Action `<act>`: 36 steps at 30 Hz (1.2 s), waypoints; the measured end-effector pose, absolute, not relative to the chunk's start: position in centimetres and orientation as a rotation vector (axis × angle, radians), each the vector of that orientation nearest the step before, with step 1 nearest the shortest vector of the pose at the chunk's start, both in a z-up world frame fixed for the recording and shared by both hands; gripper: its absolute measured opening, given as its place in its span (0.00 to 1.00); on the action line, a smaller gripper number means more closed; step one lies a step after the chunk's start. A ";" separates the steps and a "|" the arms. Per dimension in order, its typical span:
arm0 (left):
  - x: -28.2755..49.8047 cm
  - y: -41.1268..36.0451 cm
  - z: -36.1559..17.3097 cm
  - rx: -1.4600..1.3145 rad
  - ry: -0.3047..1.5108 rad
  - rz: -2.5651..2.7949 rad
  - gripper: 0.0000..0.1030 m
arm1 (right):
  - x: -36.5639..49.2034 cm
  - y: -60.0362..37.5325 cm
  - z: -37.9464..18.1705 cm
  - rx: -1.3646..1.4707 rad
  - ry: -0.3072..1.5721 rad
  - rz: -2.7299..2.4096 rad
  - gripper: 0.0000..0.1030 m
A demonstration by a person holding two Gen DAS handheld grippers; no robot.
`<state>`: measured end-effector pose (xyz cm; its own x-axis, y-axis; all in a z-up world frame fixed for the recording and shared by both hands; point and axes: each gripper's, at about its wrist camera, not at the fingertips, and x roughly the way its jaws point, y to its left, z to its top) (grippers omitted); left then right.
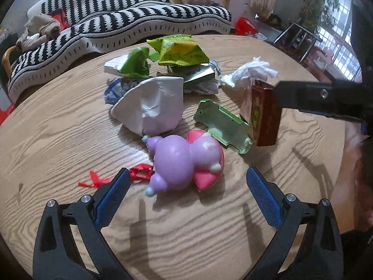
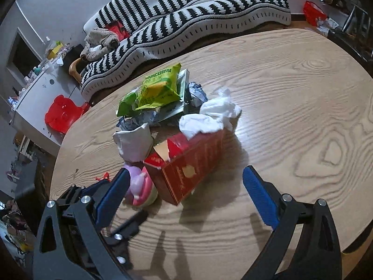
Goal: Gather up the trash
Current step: 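Grasp the purple toy with the left tool while the right tool grasps the red box, then carry the toy and red box over the bin and open both tools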
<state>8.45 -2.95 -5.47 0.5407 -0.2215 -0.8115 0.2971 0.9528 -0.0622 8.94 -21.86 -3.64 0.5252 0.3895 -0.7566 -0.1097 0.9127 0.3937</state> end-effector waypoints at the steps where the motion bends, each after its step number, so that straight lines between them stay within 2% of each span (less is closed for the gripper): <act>1: 8.7 -3.0 -5.6 0.088 0.948 -0.301 0.93 | 9.2 -21.7 -3.8 0.310 0.981 0.302 0.91; 5: 9.3 -3.3 -6.3 0.067 0.953 -0.306 0.93 | 9.9 -20.6 -4.5 0.290 0.998 0.300 0.88; 9: 9.2 -3.7 -6.5 0.067 0.939 -0.327 0.93 | 10.5 -19.8 -5.4 0.279 1.025 0.293 0.79; 11: 9.3 -3.8 -6.6 0.070 0.941 -0.326 0.87 | 10.7 -19.6 -6.0 0.263 1.041 0.279 0.69; 12: 9.3 -4.0 -6.6 0.082 0.939 -0.321 0.77 | 10.8 -19.7 -6.2 0.261 1.045 0.277 0.59; 13: 9.4 -4.1 -6.6 0.088 0.941 -0.318 0.72 | 10.9 -19.7 -6.3 0.263 1.051 0.279 0.49; 14: 9.3 -4.2 -6.5 0.095 0.937 -0.313 0.63 | 10.9 -19.7 -6.4 0.259 1.054 0.277 0.46; 16: 9.2 -4.2 -6.2 0.076 0.940 -0.334 0.60 | 10.6 -19.9 -6.1 0.250 1.047 0.277 0.30; 19: 8.5 -4.3 -5.1 0.080 0.913 -0.346 0.58 | 9.6 -20.4 -5.0 0.235 1.014 0.291 0.22; 28: 6.4 -3.8 -1.3 0.028 0.847 -0.365 0.55 | 6.5 -21.7 -2.0 0.230 0.931 0.371 0.22; 36: 6.3 -4.7 -0.7 0.042 0.843 -0.341 0.55 | 5.2 -24.2 -1.4 0.215 0.920 0.320 0.22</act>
